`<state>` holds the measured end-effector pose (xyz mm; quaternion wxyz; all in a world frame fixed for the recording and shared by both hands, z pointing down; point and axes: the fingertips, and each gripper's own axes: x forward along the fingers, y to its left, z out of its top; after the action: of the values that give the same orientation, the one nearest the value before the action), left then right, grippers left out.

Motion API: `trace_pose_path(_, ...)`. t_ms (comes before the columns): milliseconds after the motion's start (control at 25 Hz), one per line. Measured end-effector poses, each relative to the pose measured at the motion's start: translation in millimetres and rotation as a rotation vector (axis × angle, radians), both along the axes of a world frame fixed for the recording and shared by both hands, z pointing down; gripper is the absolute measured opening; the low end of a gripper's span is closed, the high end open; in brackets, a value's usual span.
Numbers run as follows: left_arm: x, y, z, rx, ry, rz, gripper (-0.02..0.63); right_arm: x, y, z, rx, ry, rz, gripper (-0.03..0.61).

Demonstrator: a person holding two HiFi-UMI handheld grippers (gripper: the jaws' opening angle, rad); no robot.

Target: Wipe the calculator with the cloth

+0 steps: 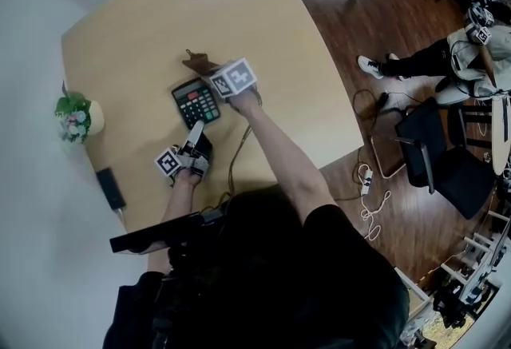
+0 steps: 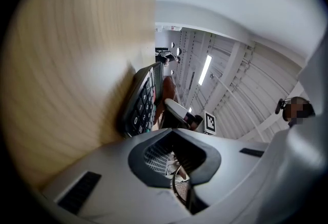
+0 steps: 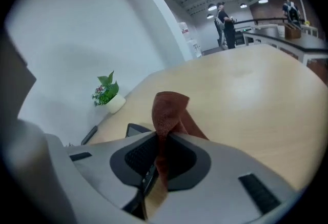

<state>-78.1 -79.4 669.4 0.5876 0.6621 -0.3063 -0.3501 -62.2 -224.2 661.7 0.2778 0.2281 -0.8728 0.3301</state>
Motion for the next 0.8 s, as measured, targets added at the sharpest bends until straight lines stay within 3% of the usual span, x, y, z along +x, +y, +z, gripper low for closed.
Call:
trace_pose_path(200,-1.9,-2.4,1.7,-0.017,0.002,-0.012,0.02,17.2,33.6,15.0,-0.165,-0.027,0.061,0.049)
trace_pose_path(560,-0.7,-3.9,-2.4,-0.01,0.007,-0.015,0.02,62.6,170.3,25.3,-0.376,0.082,-0.066,0.049)
trace_pose_path(640,-0.4,-4.3,-2.8,-0.008,0.006,-0.011,0.02,70.6,162.4,15.0,-0.347,0.061,-0.042,0.048)
trace_pose_path(800,-1.0,-4.0,-3.8,-0.002,0.005,-0.013,0.02,56.0,56.8,-23.6,-0.086,-0.021,0.079,0.049)
